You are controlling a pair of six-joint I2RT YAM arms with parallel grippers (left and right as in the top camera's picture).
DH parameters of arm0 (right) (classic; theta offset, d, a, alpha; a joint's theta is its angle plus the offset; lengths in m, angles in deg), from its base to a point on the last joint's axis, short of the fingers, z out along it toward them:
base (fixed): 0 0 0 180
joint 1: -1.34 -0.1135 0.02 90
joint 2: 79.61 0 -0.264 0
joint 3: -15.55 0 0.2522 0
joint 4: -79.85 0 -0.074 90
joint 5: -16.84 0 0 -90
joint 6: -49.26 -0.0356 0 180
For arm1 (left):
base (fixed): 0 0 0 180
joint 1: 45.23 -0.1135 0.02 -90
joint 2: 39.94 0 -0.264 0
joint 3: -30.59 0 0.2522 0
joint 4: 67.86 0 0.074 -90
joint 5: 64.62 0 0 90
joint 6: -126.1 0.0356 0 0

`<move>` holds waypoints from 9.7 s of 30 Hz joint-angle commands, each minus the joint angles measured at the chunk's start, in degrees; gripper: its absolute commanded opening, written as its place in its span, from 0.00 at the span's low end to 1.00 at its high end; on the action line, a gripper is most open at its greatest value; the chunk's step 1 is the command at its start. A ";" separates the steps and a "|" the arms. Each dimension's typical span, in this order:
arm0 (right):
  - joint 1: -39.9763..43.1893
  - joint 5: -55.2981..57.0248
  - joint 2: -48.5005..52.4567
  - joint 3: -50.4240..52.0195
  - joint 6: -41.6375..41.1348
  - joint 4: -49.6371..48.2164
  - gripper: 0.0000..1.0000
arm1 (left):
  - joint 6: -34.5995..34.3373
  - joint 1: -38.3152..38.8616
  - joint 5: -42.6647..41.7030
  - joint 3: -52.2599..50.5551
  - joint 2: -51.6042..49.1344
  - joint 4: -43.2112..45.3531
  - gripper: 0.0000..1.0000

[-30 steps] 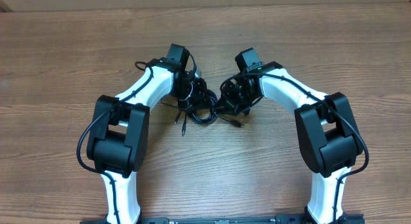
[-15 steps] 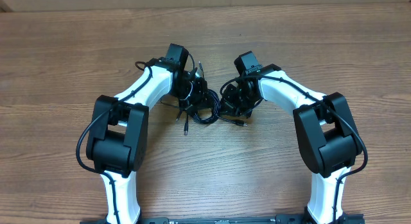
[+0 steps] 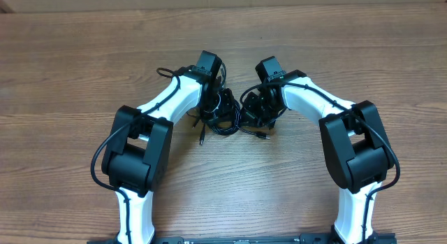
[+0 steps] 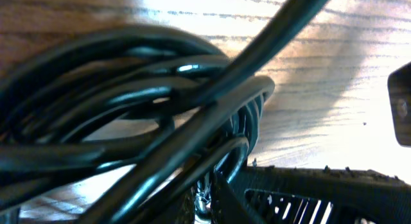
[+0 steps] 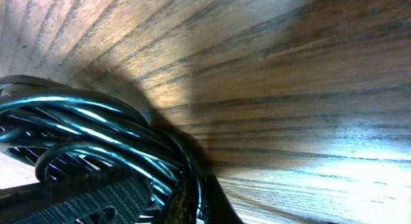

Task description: Untangle cables

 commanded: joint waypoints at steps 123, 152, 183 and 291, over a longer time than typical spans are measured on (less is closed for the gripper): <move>-0.33 2.80 0.07 1.31 4.79 0.24 0.04 | 3.04 4.70 -9.11 5.22 -3.50 -2.62 0.04; -0.33 3.34 0.07 1.31 4.98 0.26 0.15 | 5.70 0.98 1.90 5.75 -3.52 -5.99 0.18; -0.33 4.81 0.07 2.40 4.98 0.39 0.04 | 2.10 8.66 -0.20 3.39 -6.10 -4.63 0.04; 0.17 -2.27 -4.66 -1.42 10.62 -3.06 0.27 | 14.95 -3.50 -2.29 8.52 3.21 -13.53 0.04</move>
